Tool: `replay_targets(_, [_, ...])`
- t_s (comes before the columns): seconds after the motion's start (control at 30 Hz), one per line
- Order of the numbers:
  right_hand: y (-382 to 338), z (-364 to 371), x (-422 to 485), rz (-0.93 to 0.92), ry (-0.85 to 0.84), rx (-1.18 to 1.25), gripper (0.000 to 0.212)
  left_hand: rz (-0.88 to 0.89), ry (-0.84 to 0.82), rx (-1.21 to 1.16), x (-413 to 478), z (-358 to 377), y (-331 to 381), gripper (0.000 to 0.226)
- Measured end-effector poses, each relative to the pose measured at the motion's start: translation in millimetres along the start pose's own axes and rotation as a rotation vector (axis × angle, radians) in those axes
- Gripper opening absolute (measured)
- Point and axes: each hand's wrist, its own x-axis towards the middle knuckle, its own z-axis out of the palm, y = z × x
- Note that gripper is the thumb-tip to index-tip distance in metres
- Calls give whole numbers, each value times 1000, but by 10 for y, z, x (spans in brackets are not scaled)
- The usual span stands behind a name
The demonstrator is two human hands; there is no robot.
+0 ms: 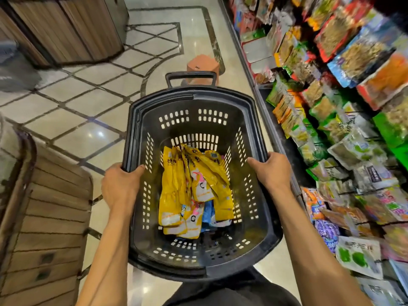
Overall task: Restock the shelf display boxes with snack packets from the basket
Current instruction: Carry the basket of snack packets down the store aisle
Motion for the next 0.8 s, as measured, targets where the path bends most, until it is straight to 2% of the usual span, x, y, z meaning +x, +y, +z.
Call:
replay_targets(0.2, [-706,515,1103,-3,-69,47,37,-26,42,43,1096,266,474,43])
replay_targets(0.6, [-2438,1271,2897,-110,-156,96,39,-102,153,-15,3155,391,1159,39])
replay_targets(0.8, [-3245,1859,3678,-97,-172,63,35,-119,135,-13,4408,582,1380,34])
